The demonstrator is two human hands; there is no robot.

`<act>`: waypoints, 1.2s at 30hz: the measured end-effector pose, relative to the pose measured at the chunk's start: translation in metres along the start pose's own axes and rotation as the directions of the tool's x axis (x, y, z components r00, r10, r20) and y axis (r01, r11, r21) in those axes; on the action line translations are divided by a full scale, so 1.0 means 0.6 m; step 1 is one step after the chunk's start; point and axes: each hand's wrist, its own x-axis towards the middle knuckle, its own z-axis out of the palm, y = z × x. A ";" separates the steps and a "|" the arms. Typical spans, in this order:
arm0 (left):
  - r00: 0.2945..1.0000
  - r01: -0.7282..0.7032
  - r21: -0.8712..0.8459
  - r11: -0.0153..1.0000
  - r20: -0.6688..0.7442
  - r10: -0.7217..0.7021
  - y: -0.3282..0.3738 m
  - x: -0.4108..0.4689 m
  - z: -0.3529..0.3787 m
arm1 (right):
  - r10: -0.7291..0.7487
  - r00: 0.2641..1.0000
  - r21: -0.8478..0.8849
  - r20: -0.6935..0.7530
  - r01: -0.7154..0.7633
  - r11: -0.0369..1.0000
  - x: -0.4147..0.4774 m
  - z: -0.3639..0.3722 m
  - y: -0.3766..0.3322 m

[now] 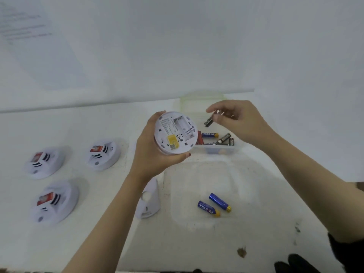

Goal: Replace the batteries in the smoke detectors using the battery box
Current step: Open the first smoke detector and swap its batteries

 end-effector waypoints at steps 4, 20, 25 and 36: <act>0.999 -0.035 0.047 0.998 -0.005 0.035 0.014 0.004 0.006 | -0.048 0.998 0.189 -0.032 0.053 0.981 -0.020 0.008 -0.028; 0.998 -0.056 0.060 0.997 0.023 0.055 0.034 0.012 0.015 | -0.276 0.961 -0.040 0.029 0.277 0.960 0.008 0.024 -0.016; 0.997 -0.079 0.082 0.994 0.033 0.076 0.037 0.015 0.018 | -0.301 0.951 -0.091 0.076 0.307 0.947 0.016 0.027 -0.006; 0.981 -0.184 0.157 0.970 -0.028 0.190 0.046 0.028 0.019 | -0.273 0.951 0.037 0.144 0.270 0.962 0.004 0.039 0.000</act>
